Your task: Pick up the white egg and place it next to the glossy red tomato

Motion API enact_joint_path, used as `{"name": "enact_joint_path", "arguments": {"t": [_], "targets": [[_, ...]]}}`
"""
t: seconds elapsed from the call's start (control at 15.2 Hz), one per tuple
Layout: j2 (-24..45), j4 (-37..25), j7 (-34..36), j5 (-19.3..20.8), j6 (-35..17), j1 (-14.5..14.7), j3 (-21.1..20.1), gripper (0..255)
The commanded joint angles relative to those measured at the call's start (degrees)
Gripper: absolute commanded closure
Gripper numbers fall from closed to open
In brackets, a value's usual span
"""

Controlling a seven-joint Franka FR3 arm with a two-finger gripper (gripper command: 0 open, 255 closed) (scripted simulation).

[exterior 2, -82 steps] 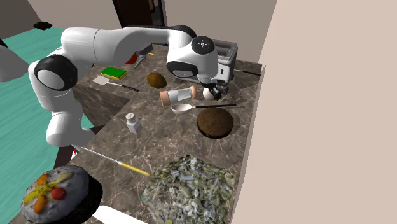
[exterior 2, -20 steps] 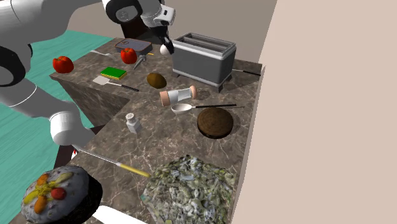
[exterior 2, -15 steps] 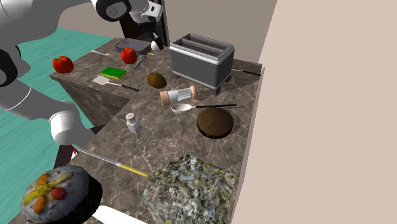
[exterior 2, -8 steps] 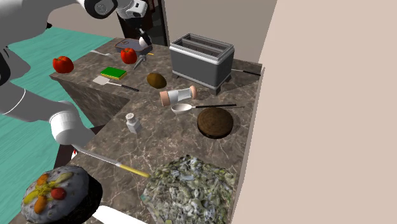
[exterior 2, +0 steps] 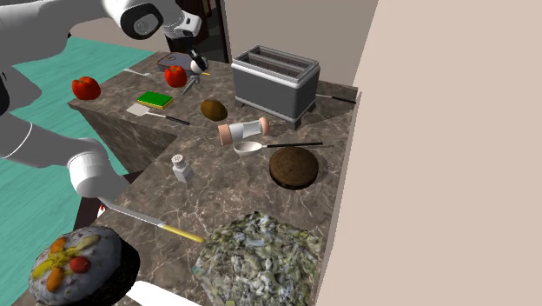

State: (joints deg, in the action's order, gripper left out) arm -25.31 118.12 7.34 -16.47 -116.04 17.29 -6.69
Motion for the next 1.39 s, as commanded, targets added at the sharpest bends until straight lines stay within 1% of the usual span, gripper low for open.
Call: {"name": "enact_joint_path", "arguments": {"t": [0.0, 1.19, 1.32], "targets": [[-0.2, 1.7, -0.2, -0.2, -1.5, 0.1, -0.1, 255], [-0.3, 15.8, -3.8, -2.8, -15.3, 1.1, -0.8, 255], [-0.3, 15.8, -3.8, -2.8, -15.3, 1.1, -0.8, 255]]}}
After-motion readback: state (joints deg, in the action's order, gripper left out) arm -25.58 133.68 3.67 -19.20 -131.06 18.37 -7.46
